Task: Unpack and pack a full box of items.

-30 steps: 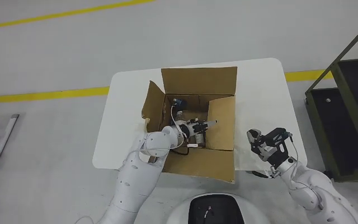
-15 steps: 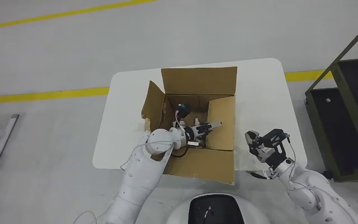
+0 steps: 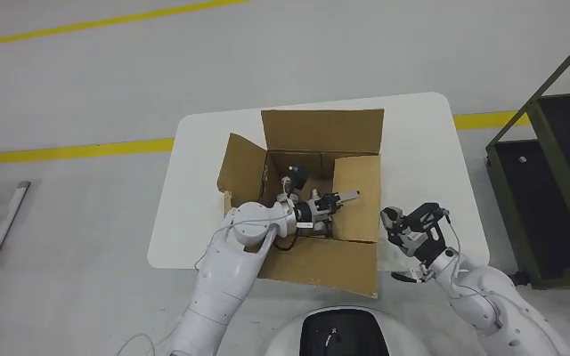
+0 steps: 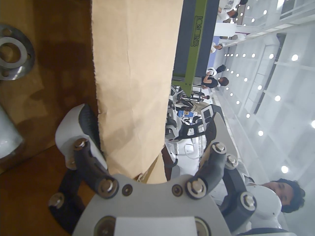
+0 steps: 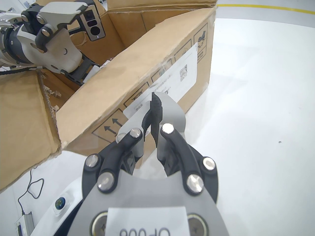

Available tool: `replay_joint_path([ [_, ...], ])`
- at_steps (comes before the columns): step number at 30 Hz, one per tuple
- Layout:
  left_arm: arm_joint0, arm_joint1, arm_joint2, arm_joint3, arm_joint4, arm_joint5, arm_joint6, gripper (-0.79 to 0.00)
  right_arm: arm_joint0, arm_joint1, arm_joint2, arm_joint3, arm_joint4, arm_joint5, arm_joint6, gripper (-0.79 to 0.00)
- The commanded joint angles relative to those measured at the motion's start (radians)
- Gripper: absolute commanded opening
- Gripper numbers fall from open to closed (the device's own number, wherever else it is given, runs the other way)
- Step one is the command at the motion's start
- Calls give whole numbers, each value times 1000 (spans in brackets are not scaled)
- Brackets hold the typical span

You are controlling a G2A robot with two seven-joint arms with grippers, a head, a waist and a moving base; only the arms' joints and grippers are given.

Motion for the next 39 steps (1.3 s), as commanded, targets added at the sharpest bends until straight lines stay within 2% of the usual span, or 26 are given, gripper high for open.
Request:
replay_joint_path([
  [1, -3, 0, 0, -4, -18, -7, -12, 0, -3, -1, 12, 0, 36, 6, -3, -573],
  [4, -7, -1, -5, -22, -50, -14, -21, 0, -14, 0, 46, -7, 102, 20, -1, -502],
  [5, -10, 0, -6, -30, -55, -16, -23, 0, -18, 0, 61, -13, 126, 25, 4, -434],
  [6, -12, 0, -6, -37, -59, -16, -25, 0, -22, 1, 76, -19, 147, 29, 10, -413],
  [7, -15, 0, -5, -48, -61, -16, -29, 0, -28, 1, 93, -26, 183, 35, 15, -357],
  [8, -19, 0, -3, -62, -58, -19, -30, 0, -34, 2, 111, -33, 227, 40, 21, -80],
  [9, -21, 0, -3, -74, -64, -18, -30, 0, -39, 2, 130, -39, 261, 46, 32, 0],
  [16, -54, -13, 43, -174, -110, -16, -34, 0, -78, 7, 254, -86, 527, 77, 119, 0],
  [22, -94, -36, 139, -162, -126, -28, -61, 0, -98, 8, 344, -93, 774, 99, 194, 0],
  [24, -108, -43, 172, -144, -114, -34, -74, 0, -104, 8, 365, -96, 848, 92, 215, -219],
  [25, -114, -46, 187, -139, -114, -37, -80, 0, -106, 8, 375, -101, 873, 87, 227, -409],
  [28, -130, -56, 221, -124, -110, -44, -94, 0, -113, 11, 398, -125, 907, 77, 256, -539],
  [30, -142, -61, 237, -115, -106, -49, -98, 0, -116, 11, 403, -145, 927, 72, 273, -548],
  [35, -163, -72, 267, -84, -93, -57, -99, 0, -103, 13, 394, -175, 923, 70, 311, -477],
  [39, -173, -78, 283, -64, -86, -58, -100, 0, -88, 13, 376, -179, 920, 73, 318, -465],
])
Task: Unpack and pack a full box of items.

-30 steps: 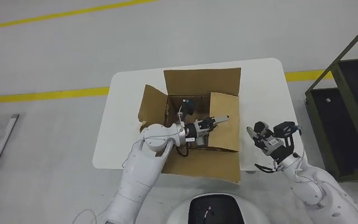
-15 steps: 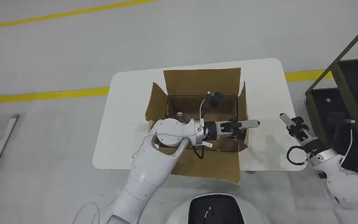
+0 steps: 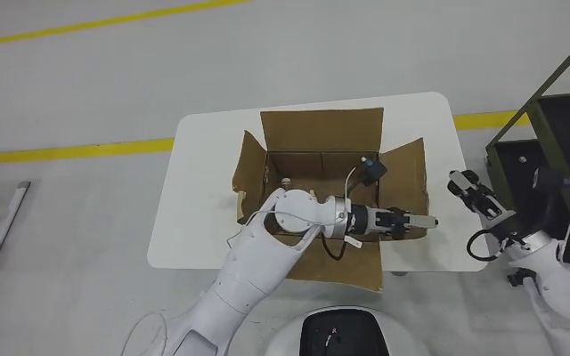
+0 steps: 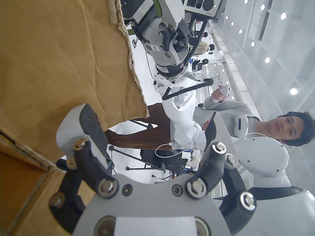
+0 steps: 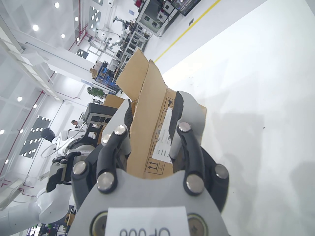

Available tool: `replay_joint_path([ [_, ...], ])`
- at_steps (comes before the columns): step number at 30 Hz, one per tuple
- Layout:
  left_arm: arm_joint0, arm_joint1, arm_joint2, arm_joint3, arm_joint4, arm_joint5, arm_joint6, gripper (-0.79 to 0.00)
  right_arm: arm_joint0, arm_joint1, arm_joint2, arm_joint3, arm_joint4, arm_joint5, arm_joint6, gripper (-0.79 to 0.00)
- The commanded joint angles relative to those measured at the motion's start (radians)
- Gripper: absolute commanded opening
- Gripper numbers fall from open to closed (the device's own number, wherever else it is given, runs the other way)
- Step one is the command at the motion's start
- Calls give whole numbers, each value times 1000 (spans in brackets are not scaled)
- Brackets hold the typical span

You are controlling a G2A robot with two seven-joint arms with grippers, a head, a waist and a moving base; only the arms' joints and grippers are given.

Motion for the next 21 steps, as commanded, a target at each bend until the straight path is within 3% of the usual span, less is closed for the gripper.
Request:
replay_joint_path([
  [1, -5, -3, 7, 9, 7, -1, -1, 0, 7, 0, -7, -4, 6, -1, 1, -462],
  [10, -11, -9, 12, 29, 13, -4, 3, 0, 31, 2, -49, -5, -84, 16, 31, -480],
  [14, -8, -9, 12, 32, 16, -4, -1, 0, 41, 2, -73, 10, -130, 33, 29, -600],
  [17, -5, -8, 5, 32, 19, -3, 0, 0, 43, 1, -84, 25, -147, 43, 15, -785],
  [21, 1, 2, -22, 15, 70, -7, 36, 0, 41, 0, -86, 43, -144, 45, -7, -785],
])
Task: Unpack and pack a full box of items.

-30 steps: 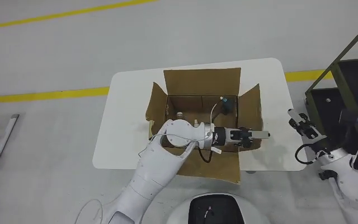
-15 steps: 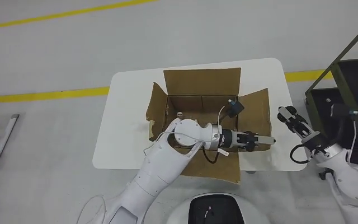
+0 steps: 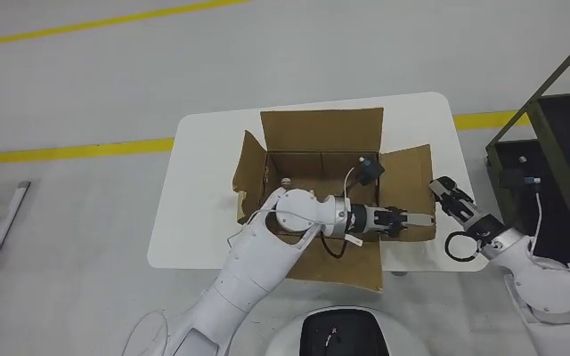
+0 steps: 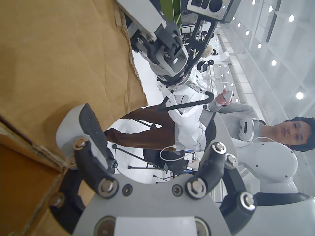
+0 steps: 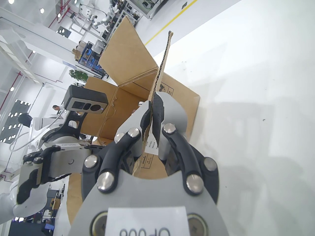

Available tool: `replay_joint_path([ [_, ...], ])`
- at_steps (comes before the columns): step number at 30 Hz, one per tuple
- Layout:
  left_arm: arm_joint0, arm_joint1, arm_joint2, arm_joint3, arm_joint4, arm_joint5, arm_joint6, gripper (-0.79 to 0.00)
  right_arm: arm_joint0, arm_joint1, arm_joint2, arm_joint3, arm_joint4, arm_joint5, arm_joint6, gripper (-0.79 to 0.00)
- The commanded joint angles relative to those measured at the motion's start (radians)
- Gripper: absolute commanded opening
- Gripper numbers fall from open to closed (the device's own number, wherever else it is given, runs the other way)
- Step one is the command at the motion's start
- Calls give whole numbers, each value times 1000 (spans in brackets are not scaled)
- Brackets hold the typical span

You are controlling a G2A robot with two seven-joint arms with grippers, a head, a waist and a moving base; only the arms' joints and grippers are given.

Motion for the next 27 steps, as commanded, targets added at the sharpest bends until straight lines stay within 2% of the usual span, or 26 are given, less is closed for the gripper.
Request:
replay_joint_path([
  [1, 7, 8, -24, -16, 26, -2, 19, 0, -1, 0, 0, 5, 2, -4, -9, -785],
  [6, 35, 45, -113, -78, 161, 28, 60, 0, -1, -1, -3, 15, 2, -9, -20, -785],
  [9, 51, 80, -147, -149, 410, 46, 42, 0, 4, -1, -11, 29, -9, -11, -26, -785],
  [11, 104, 95, -199, -187, 389, 77, 40, 0, 10, -1, -19, 38, -34, -6, -30, -785],
  [15, 155, 126, -240, -246, 560, 116, 3, 0, 24, -2, -38, 64, -66, -4, -40, -785],
  [17, 181, 135, -263, -271, 589, 155, -3, 0, 28, -3, -48, 73, -73, -2, -47, -785],
  [22, 197, 158, -258, -313, 833, 211, -51, 0, 31, -5, -55, 83, -86, -5, -69, -785],
  [27, 186, 164, -225, -333, 1000, 254, -79, 0, 21, -5, -48, 79, -99, -27, -97, -785],
])
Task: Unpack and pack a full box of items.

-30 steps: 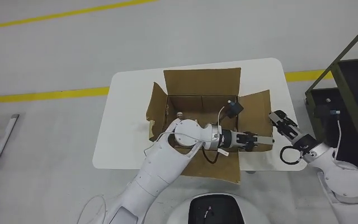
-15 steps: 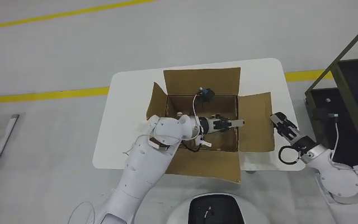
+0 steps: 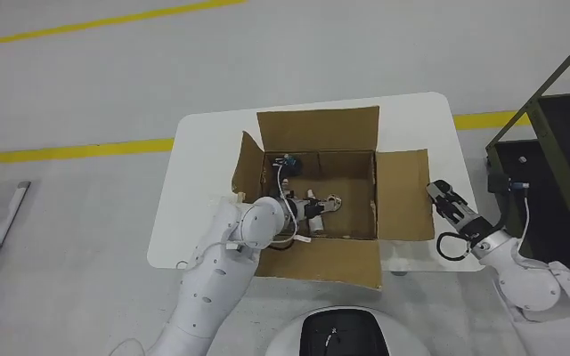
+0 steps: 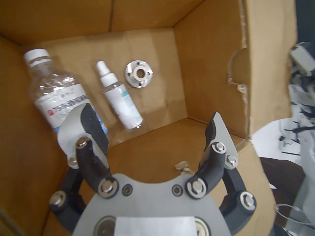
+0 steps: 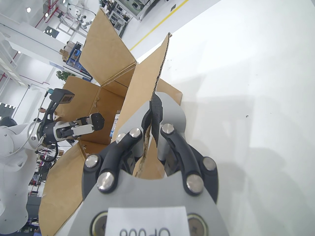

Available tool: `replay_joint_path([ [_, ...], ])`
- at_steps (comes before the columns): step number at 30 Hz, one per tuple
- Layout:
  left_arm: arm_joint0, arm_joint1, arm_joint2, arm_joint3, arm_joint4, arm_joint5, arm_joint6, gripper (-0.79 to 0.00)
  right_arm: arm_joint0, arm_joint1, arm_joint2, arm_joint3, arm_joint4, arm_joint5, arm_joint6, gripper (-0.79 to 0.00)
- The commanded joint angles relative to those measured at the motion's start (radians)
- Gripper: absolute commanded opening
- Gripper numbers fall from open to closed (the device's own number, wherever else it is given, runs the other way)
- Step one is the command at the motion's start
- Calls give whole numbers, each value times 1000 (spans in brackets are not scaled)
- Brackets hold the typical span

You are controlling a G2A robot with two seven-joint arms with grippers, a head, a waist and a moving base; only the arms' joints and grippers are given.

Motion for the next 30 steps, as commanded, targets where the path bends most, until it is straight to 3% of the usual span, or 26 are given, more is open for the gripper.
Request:
replay_joint_path([
  [1, -9, 0, 18, -7, 68, 11, -5, 0, -5, 0, 3, -2, -4, -6, -7, -785],
  [4, -11, -2, 24, -6, 72, 25, -6, 0, -7, 0, 3, 5, 7, -14, -9, -785],
  [5, -11, -2, 24, -6, 72, 25, -6, 0, -5, -1, 1, 10, 27, -19, -9, -730],
  [6, -11, -2, 24, -6, 72, 25, -6, 0, -2, -2, 0, 17, 31, -23, -9, -563],
  [9, -11, -2, 24, -6, 72, 25, -6, 0, 6, -3, -8, 35, 51, -38, -4, -434],
  [11, -11, -2, 24, -6, 72, 25, -6, 0, 9, -4, -9, 45, 73, -52, -8, -18],
  [14, -11, -2, 24, -6, 72, 25, -6, 0, 11, -5, -10, 58, 109, -86, -4, -135],
  [16, -11, -2, 24, -6, 72, 25, -6, 0, 12, -5, -8, 64, 133, -118, 3, -360],
  [17, -11, -2, 24, -6, 72, 25, -6, 0, 12, -4, -7, 66, 139, -130, 12, -406],
  [22, -11, -2, 24, -6, 72, 25, -6, 0, 8, -1, 3, 59, 173, -183, 49, -486],
  [26, 1, -2, 25, 0, 77, 22, 14, 0, 11, 2, 13, 64, 175, -189, 69, -767],
  [28, 5, -5, 11, 3, 21, 32, 19, 0, 14, 4, 17, 62, 162, -192, 84, -785],
  [30, -7, -3, 28, 15, 86, 19, 1, 0, 9, 6, 22, 45, 143, -203, 95, -785],
])
